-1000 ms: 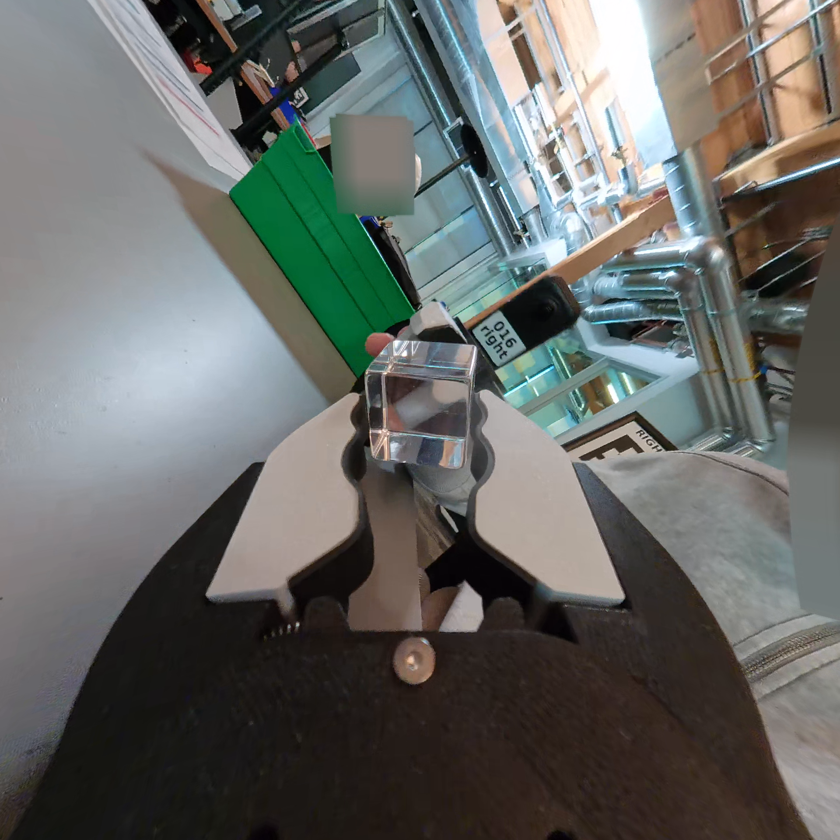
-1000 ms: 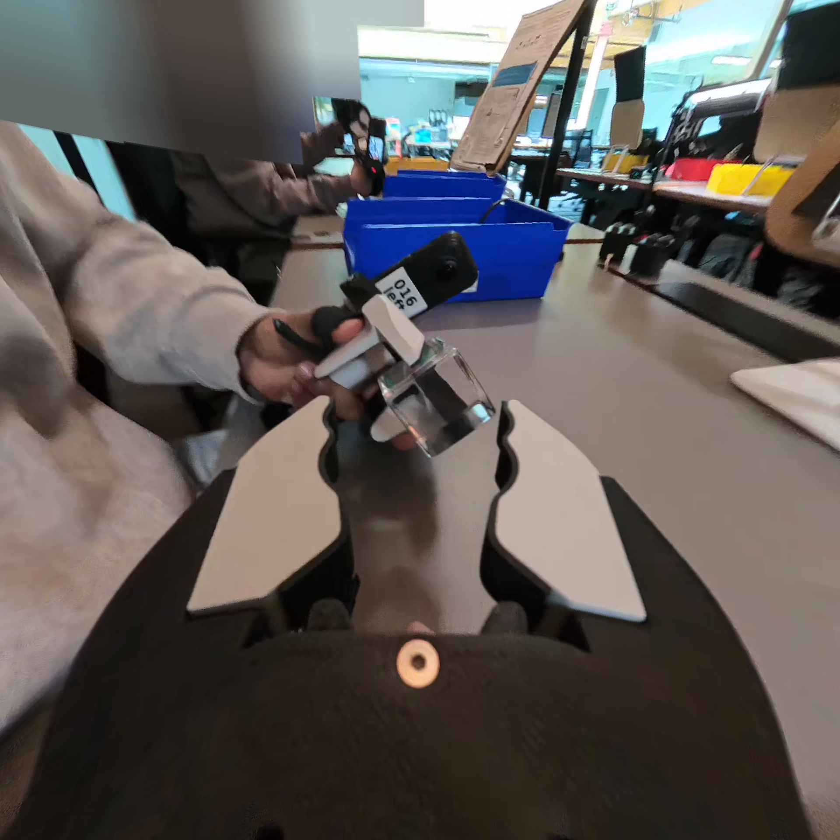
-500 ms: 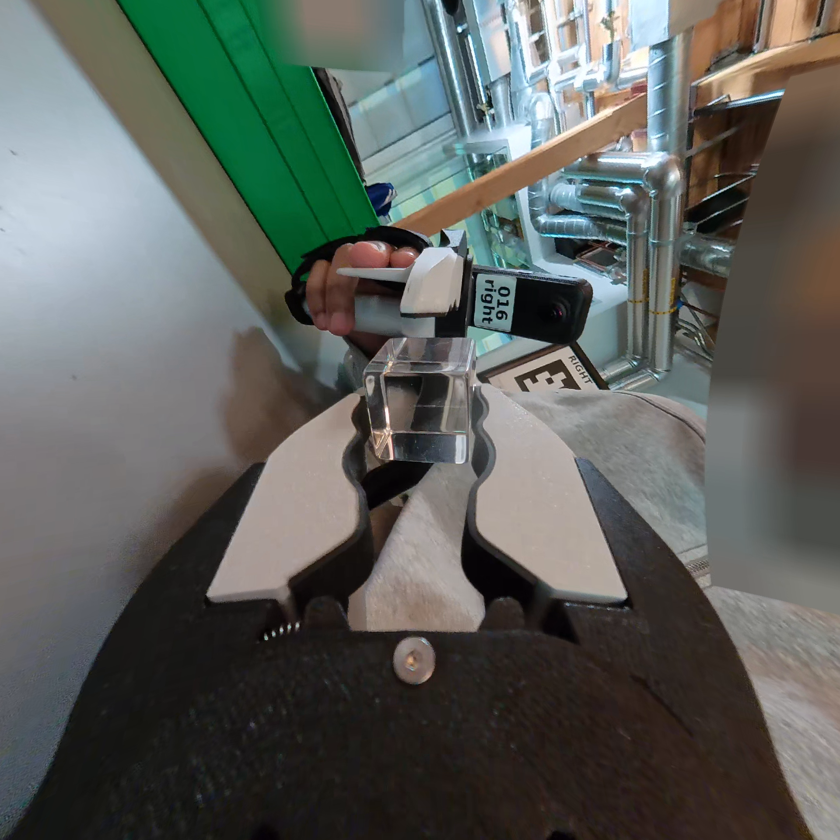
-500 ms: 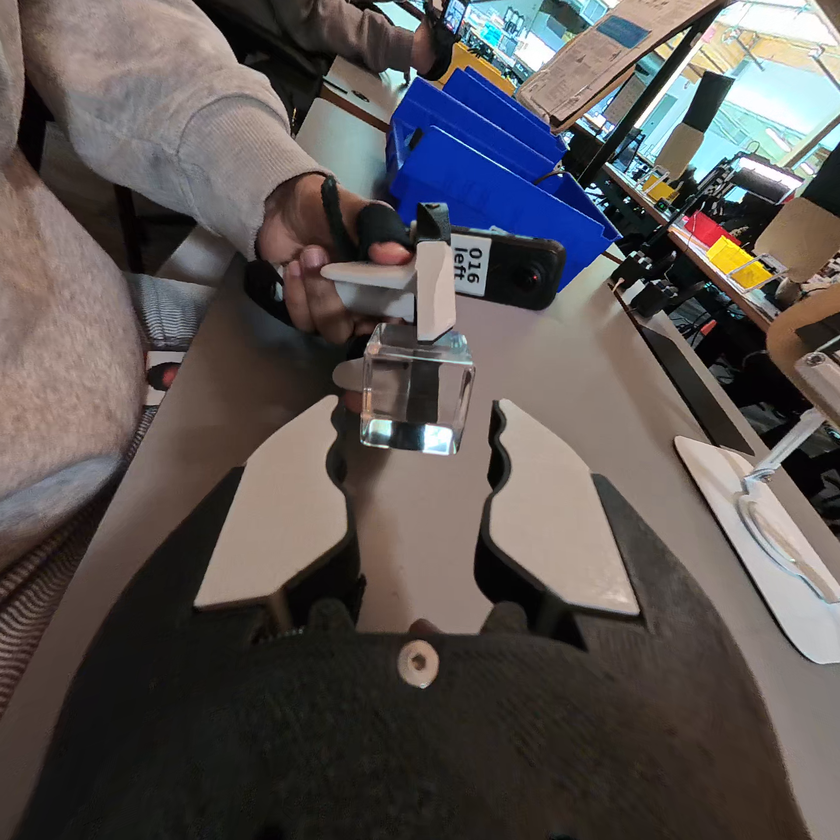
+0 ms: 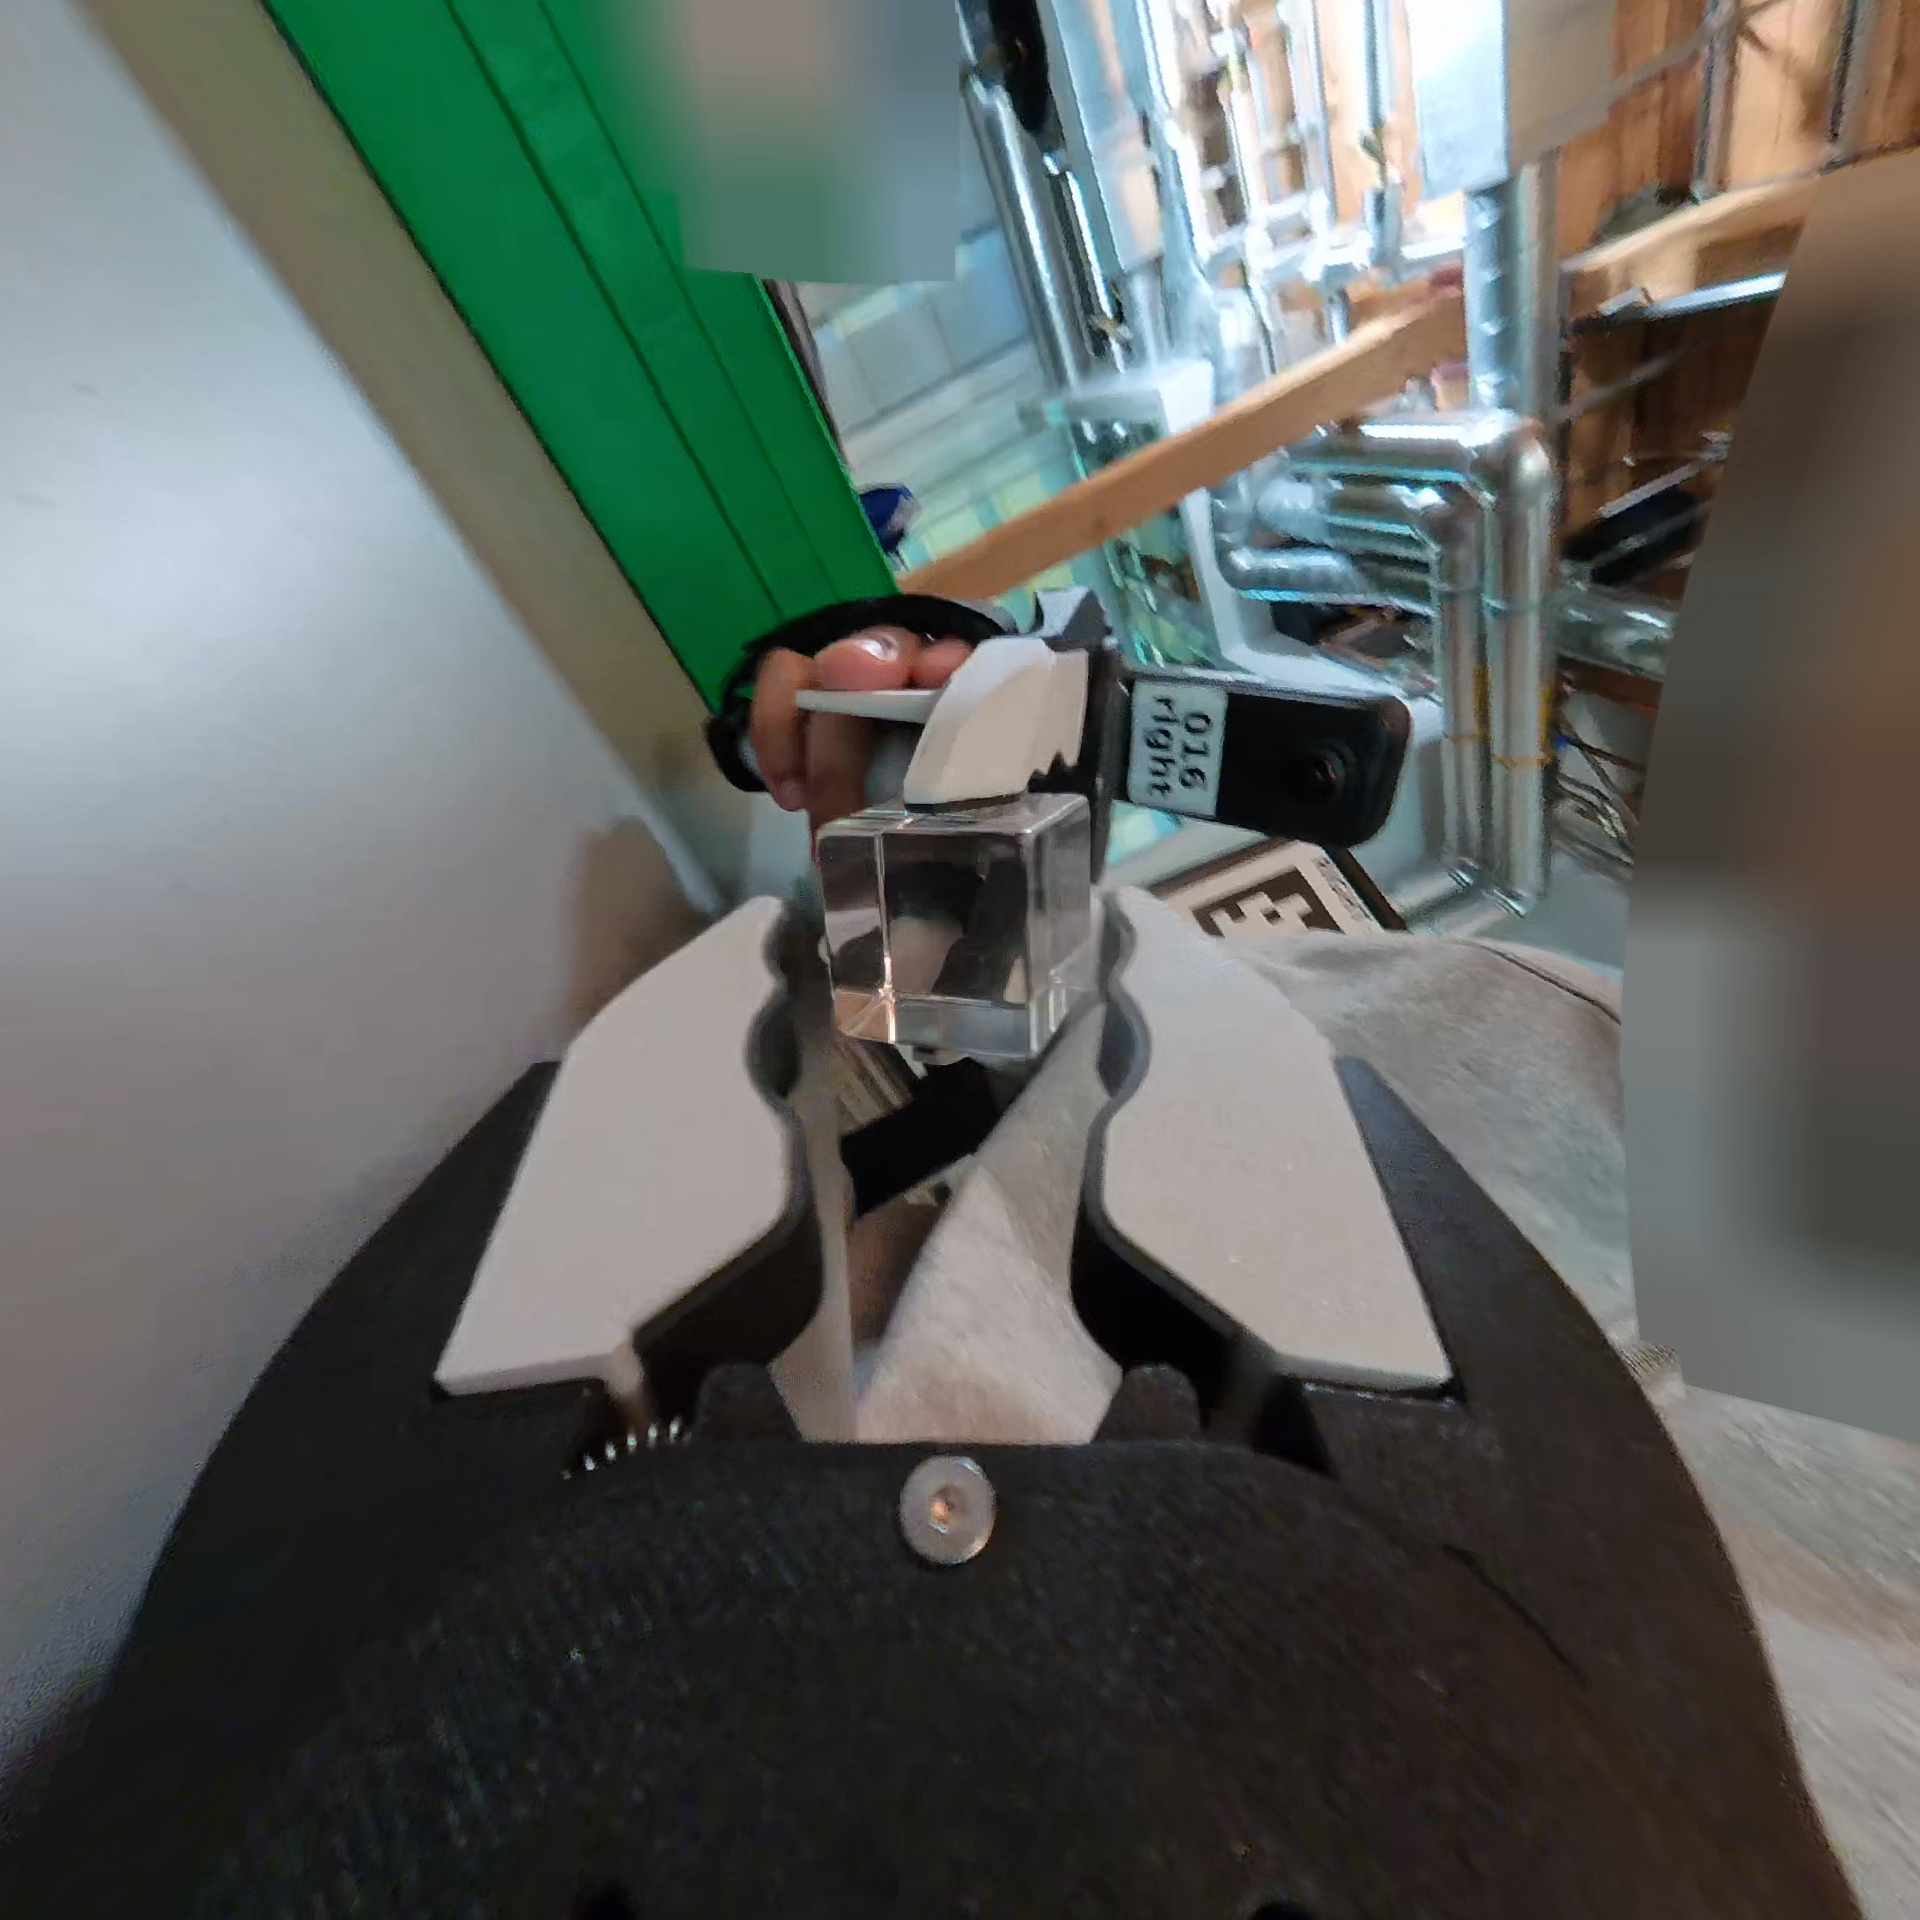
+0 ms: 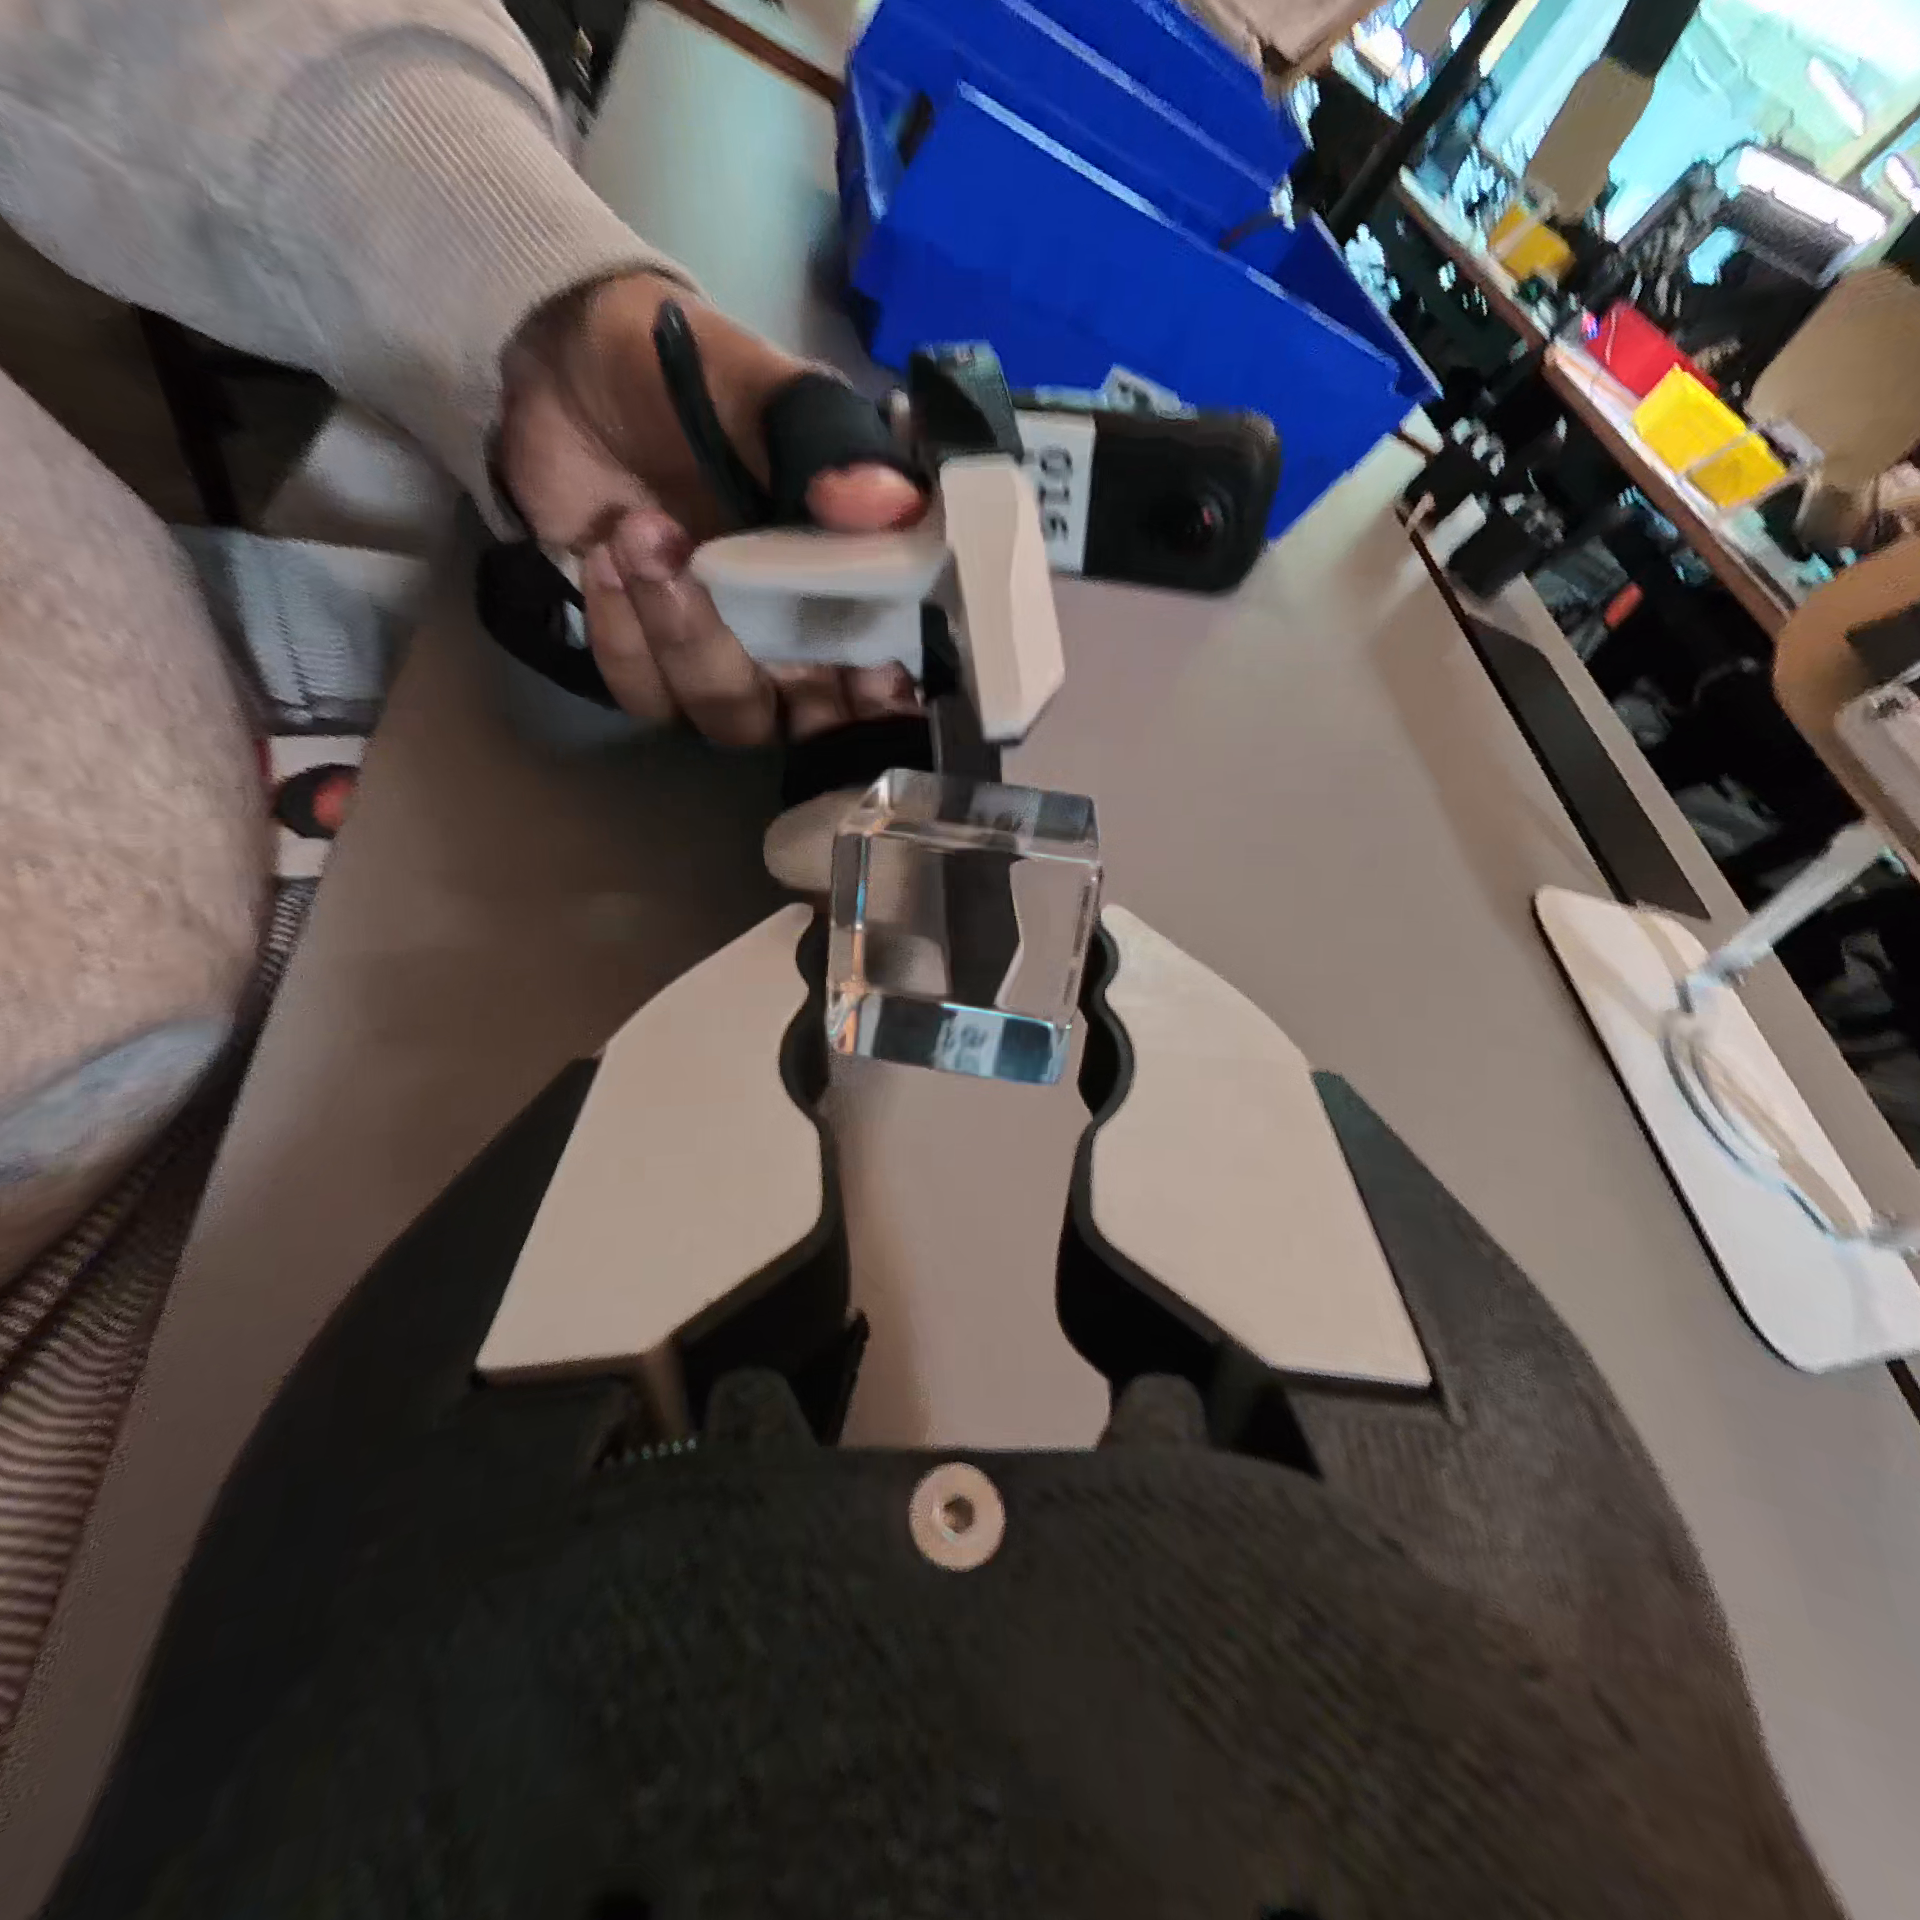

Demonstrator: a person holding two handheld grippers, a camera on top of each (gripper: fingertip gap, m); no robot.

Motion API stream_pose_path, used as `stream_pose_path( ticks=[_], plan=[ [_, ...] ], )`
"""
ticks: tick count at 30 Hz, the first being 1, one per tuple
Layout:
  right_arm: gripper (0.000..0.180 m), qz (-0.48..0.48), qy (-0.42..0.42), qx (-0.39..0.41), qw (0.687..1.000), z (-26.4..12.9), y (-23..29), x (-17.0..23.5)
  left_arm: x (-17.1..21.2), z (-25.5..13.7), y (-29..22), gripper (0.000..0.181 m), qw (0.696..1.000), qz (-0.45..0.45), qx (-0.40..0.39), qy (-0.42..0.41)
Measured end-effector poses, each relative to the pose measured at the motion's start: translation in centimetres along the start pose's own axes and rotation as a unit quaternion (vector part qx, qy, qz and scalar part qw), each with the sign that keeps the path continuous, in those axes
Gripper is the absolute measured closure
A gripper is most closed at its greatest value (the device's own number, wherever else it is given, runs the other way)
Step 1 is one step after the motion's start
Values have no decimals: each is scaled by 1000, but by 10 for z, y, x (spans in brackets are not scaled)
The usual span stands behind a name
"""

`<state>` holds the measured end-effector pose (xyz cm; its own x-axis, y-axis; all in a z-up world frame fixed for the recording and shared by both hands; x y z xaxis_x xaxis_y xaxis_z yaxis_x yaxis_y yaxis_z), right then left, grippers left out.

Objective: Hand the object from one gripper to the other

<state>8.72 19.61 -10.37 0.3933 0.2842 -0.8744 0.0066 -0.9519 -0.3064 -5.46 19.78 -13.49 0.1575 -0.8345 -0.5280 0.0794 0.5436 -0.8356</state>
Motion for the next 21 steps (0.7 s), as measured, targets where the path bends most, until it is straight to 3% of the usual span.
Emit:
stream_pose_path(
  ticks=[1,6,11,18,21],
  plan=[
    [133,1,17,12,1000,1,-2,2,-2,-2,1,117,1000,6,-14,-9],
    [133,-15,106,95,990,5,-6,2,-6,-3,-4,109,988,97,-122,9],
    [132,-100,208,170,958,18,6,-4,-2,4,-12,108,950,201,-232,49],
    [132,-125,245,178,945,33,25,-12,2,10,-18,135,908,289,-290,94],
    [132,-120,238,182,947,33,25,-14,1,9,-19,136,913,279,-282,92]
  ],
)
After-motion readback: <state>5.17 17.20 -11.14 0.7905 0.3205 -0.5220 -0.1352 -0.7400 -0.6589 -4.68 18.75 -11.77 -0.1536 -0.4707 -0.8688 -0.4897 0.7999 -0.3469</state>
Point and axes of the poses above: each gripper's, where its closed fingertips meet, z out along the fingers, x out of its underside, y = z × x across the jaws, the point moved 8 cm from there along -z, back along the fingers, and after that the axes turned 8 degrees about z, right-handed, at the moved point
